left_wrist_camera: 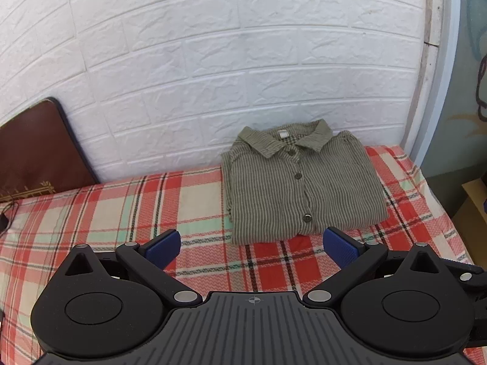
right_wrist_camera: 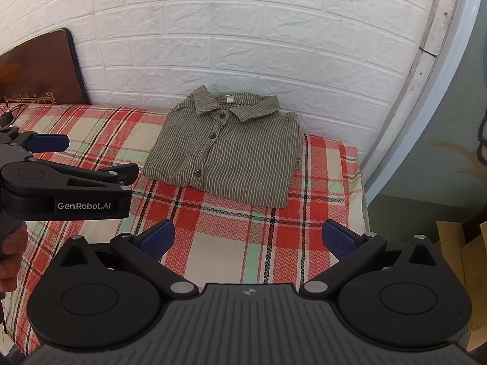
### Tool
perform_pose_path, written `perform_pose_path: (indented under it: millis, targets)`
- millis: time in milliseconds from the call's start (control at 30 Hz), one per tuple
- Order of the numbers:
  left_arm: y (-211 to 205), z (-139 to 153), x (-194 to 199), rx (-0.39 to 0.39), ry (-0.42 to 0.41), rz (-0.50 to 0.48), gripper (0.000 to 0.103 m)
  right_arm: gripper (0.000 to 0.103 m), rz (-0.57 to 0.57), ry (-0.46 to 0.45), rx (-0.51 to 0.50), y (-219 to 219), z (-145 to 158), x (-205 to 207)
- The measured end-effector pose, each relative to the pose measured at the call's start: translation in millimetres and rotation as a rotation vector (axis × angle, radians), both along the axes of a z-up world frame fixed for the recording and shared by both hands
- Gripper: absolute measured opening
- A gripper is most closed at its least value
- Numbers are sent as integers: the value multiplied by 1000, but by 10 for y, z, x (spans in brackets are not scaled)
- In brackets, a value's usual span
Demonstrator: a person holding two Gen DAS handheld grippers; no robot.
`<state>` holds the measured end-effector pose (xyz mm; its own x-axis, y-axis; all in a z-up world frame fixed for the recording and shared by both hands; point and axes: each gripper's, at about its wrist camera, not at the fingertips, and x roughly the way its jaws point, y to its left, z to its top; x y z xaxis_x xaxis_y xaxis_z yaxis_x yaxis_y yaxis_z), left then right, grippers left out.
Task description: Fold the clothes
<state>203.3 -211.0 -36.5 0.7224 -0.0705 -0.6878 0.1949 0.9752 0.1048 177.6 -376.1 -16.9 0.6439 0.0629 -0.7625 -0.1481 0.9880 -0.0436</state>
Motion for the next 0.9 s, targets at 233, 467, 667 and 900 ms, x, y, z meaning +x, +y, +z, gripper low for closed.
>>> perform_pose_path:
  millis: [233,467,667,900]
  targets:
    - [-39,5,-6,2,-8,-18,103,102,-12,8,2,-34,-37,21]
    - [-69,-11,-12,19,-21,-36,103,102,-20,13,4,-61,-63,42]
    - [-105,15,-77,39,-80,-35,103,102,-18,19,3,-70,-69,40]
    - [-97,28,-66,24,-72,-25,103,102,-22,24,4,-79,-79,41]
